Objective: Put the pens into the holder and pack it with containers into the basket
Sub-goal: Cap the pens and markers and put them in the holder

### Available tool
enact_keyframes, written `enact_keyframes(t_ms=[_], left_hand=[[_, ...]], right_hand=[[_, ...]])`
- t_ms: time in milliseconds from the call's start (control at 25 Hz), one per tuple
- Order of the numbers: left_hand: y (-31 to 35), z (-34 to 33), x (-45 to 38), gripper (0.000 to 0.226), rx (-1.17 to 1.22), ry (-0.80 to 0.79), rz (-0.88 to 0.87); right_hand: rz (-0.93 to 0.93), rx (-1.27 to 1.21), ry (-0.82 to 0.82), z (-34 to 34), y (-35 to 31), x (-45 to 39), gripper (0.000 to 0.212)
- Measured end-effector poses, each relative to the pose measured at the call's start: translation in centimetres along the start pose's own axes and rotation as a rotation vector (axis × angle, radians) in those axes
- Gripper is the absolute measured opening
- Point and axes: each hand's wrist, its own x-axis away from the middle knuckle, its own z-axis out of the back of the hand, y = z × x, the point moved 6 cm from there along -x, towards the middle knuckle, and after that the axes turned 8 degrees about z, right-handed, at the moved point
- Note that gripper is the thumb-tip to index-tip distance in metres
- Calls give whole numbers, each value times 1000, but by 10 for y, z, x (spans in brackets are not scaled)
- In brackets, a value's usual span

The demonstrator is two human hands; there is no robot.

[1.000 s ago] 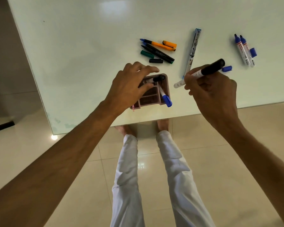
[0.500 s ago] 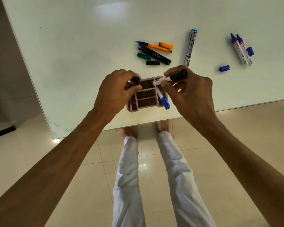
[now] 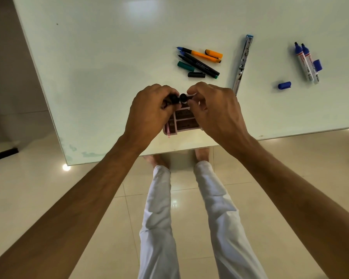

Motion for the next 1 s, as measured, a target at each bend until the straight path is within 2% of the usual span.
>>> enact_keyframes(t_ms=[240, 520, 680, 760, 920, 1000], left_hand=[[4, -3, -3, 30, -4, -6, -3], [-4, 7, -2, 42, -18, -42, -50], [-13, 27, -1, 51, -10, -29, -88], [-18, 36, -4, 48, 29, 19, -76], [-28, 48, -20, 28, 225, 147, 46], [-31, 45, -32, 25, 234, 148, 69]], right_hand=[[-3, -6, -10, 1, 12, 7, 20], [-97, 10, 147, 31, 58, -2, 16], [-114, 55, 149, 37, 78, -31, 14], [-70, 75, 127, 35, 75, -45, 15], [6, 161, 34, 18, 68, -69, 21], [9, 201, -8, 8, 67, -76, 25]])
